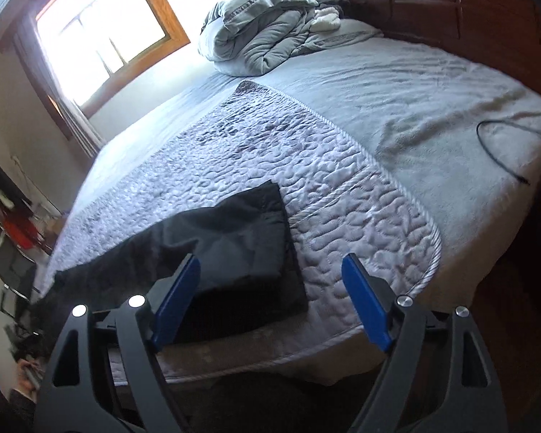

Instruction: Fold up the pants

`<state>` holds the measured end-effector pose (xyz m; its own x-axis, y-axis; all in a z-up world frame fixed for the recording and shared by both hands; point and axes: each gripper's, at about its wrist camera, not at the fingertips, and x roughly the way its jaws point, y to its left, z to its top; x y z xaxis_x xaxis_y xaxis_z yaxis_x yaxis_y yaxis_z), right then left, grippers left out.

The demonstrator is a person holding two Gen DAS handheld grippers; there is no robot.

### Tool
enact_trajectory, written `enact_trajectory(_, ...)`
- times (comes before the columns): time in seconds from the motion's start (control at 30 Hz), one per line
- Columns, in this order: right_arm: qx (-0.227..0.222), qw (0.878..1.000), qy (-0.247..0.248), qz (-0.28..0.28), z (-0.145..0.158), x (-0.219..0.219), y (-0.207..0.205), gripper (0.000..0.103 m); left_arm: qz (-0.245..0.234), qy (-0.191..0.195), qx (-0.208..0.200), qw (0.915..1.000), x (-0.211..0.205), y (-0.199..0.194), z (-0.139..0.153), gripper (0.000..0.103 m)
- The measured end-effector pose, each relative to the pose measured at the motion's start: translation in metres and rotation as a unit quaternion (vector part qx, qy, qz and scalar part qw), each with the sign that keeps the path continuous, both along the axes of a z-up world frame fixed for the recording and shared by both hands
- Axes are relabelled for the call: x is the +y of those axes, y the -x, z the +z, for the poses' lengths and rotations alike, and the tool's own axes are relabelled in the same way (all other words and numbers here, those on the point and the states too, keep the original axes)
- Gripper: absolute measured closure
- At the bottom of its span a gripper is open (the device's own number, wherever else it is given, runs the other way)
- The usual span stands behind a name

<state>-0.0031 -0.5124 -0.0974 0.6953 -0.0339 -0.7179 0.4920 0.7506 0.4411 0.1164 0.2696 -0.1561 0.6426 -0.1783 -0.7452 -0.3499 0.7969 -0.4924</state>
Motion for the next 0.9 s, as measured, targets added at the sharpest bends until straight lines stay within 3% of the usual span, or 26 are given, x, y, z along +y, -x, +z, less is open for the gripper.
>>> enact_trajectory(0.1,-0.024,0.991,-0.126,0.026,-0.016,0.01,-0.004,0.019,-0.004,-0.001,0.004,1.0,-0.005,-0.006,0.009,0.062)
enact_trajectory(0.17,-0.027,0.984,-0.172,0.037,-0.028,0.022,-0.012,0.019,-0.003,0.003,0.004,1.0,-0.003,0.003,0.01,0.056)
enact_trajectory(0.3,0.0,0.982,-0.187,0.038,-0.045,0.04,-0.037,0.019,-0.006,0.0,0.01,0.9999,-0.017,0.004,0.014,0.043)
enact_trajectory(0.43,0.018,0.974,-0.227,-0.004,-0.069,0.032,-0.059,0.022,-0.008,-0.004,0.014,0.9999,-0.036,0.007,0.017,0.012)
enact_trajectory(0.47,0.026,0.972,-0.234,-0.016,-0.075,0.028,-0.064,0.033,-0.004,-0.013,0.026,0.9996,-0.042,0.006,0.018,0.004)
enact_trajectory(0.5,0.037,0.97,-0.238,-0.026,-0.081,0.023,-0.071,0.038,-0.002,-0.023,0.04,0.9989,-0.05,0.006,0.017,0.004)
enact_trajectory(0.57,0.06,0.968,-0.239,-0.034,-0.088,0.016,-0.086,0.067,-0.012,-0.021,0.056,0.9981,-0.06,0.004,0.012,0.004)
enact_trajectory(0.6,0.057,0.968,-0.243,-0.032,-0.088,0.013,-0.095,0.072,-0.022,-0.012,0.061,0.9978,-0.066,0.004,0.007,0.004)
enact_trajectory(0.63,0.057,0.968,-0.243,-0.03,-0.086,0.011,-0.103,0.088,-0.021,-0.013,0.064,0.9977,-0.068,0.004,0.003,0.004)
enact_trajectory(0.67,0.058,0.969,-0.239,-0.026,-0.081,0.009,-0.111,0.097,-0.017,-0.019,0.063,0.9977,-0.07,0.004,0.001,0.004)
enact_trajectory(0.73,0.03,0.975,-0.222,-0.003,-0.059,0.01,-0.123,0.099,-0.011,-0.027,0.059,0.9979,-0.074,0.005,-0.002,0.004)
enact_trajectory(0.8,-0.051,0.979,-0.192,0.05,-0.02,0.018,-0.128,0.1,-0.003,-0.027,0.056,0.9981,-0.077,0.004,-0.002,0.004)
enact_trajectory(0.87,-0.123,0.974,-0.163,0.1,0.01,0.03,-0.123,0.1,-0.009,-0.037,0.073,0.9966,-0.077,0.003,-0.005,0.004)
enact_trajectory(0.9,-0.138,0.973,-0.148,0.113,0.019,0.034,-0.119,0.1,-0.009,-0.039,0.073,0.9965,-0.077,0.003,-0.004,0.004)
